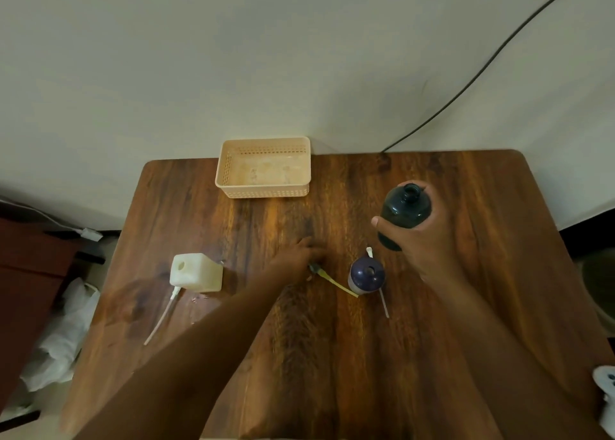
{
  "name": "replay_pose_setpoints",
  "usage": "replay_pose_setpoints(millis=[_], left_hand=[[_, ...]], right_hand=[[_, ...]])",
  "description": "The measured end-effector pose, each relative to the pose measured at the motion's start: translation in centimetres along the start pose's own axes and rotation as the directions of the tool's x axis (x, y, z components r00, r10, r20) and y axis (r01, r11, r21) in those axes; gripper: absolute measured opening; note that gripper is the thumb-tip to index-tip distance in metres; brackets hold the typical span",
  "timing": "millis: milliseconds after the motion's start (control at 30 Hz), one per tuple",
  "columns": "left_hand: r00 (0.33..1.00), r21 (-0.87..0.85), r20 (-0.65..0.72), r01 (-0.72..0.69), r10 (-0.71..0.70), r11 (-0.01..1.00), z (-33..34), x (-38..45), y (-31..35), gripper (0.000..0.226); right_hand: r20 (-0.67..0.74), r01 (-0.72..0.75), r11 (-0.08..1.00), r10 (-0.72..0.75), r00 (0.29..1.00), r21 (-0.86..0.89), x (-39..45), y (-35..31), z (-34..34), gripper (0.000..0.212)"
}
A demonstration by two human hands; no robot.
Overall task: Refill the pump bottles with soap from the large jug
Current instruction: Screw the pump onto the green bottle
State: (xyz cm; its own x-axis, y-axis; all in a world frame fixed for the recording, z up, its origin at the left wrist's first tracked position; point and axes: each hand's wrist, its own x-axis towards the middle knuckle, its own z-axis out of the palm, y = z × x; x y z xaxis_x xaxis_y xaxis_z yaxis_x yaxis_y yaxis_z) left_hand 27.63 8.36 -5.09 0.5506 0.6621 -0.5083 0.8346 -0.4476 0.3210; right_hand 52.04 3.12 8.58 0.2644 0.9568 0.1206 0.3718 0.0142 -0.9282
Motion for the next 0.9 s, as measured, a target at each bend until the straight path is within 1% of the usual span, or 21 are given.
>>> replay_pose_setpoints(millis=[100, 267, 400, 500, 633, 767, 900], left_hand=[[1.000, 0.044, 0.011, 0.003, -0.004, 0.999, 1.1, 0.5, 0.1, 0.064], [0.999, 0.074, -0.039, 0.016, -0.013, 0.997, 1.8, 1.3, -0.1, 0.044], [0.996, 0.042, -0.085, 0.015, -0.011, 0.999, 2.0, 0.9, -0.7, 0.041], [0.991, 0.062, -0.131, 0.008, 0.000, 0.998, 1.1, 0.2, -1.6, 0.039], [0.981, 0.140, -0.193, 0.016, 0.012, 0.990, -1.3, -0.8, -3.3, 0.035], [0.963, 0.236, -0.267, 0.018, 0.047, 0.971, -5.8, -2.6, -4.7, 0.033], [0.942, 0.252, -0.331, 0.025, 0.062, 0.967, -11.3, -4.3, -5.1, 0.033]], right_hand=[[-0.002, -0.007, 1.000, 0.007, 1.000, -0.004, -0.1, 0.6, 0.0, 0.069], [0.027, -0.042, 0.999, 0.043, 0.999, -0.013, -0.2, 1.0, 0.5, 0.066], [0.051, -0.043, 0.999, 0.044, 0.998, -0.015, -0.3, 1.1, 0.9, 0.066], [0.055, -0.042, 0.999, 0.043, 0.998, -0.012, -0.3, 0.7, 1.2, 0.066], [0.057, -0.036, 0.999, 0.037, 0.998, -0.011, -0.3, 0.3, 1.8, 0.065], [0.071, -0.013, 1.000, 0.014, 0.997, -0.012, -0.3, -1.1, 2.4, 0.066], [0.085, 0.010, 1.000, -0.010, 0.996, 0.002, -0.6, -2.8, 3.0, 0.066]])
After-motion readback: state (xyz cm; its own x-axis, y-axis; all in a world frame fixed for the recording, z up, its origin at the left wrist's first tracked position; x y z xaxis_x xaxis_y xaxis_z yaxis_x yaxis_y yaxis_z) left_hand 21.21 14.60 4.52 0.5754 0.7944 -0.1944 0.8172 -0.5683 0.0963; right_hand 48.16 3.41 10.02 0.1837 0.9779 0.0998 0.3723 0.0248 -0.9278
